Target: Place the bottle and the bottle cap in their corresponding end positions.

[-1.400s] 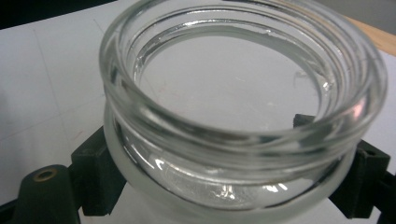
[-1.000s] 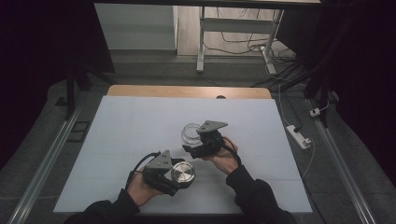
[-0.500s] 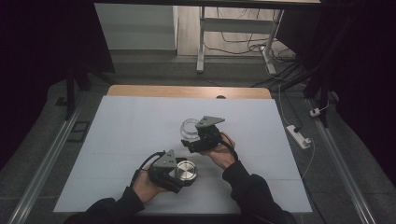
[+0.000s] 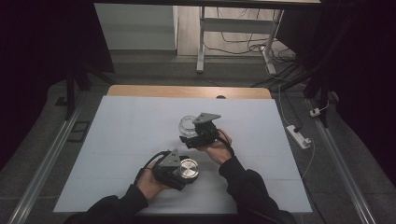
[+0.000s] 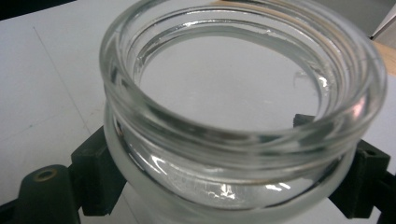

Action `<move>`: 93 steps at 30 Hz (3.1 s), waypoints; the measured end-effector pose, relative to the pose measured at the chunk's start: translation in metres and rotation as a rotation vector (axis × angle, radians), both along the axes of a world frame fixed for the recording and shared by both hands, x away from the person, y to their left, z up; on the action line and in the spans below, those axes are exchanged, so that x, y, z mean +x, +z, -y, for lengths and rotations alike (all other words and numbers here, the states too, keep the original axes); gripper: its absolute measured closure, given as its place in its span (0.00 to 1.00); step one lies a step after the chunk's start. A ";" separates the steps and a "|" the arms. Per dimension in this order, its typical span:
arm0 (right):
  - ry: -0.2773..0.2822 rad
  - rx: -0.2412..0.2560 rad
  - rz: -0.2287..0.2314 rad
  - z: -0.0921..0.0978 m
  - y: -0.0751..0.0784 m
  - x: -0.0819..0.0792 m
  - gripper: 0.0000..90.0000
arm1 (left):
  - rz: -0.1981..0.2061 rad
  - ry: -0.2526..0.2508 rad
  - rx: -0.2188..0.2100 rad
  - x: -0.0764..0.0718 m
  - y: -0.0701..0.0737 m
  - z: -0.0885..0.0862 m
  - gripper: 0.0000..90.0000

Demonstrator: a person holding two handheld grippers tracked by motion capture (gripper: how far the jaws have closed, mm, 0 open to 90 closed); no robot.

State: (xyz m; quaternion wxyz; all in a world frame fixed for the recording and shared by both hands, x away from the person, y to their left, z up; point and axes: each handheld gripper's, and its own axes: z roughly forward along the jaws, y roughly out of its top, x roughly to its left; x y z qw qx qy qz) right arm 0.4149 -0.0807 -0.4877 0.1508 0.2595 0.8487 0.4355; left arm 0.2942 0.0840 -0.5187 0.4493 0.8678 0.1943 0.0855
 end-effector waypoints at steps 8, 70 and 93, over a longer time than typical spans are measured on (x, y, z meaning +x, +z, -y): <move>-0.012 -0.011 -0.003 -0.005 -0.006 0.008 0.16 | 0.000 0.032 0.019 0.007 -0.008 0.003 0.21; -0.009 -0.029 -0.037 -0.002 -0.022 0.021 0.05 | -0.084 0.101 0.107 0.021 -0.016 0.004 0.10; -0.016 -0.025 -0.048 0.007 -0.018 0.011 0.00 | -0.152 0.086 0.013 0.012 -0.005 -0.020 0.00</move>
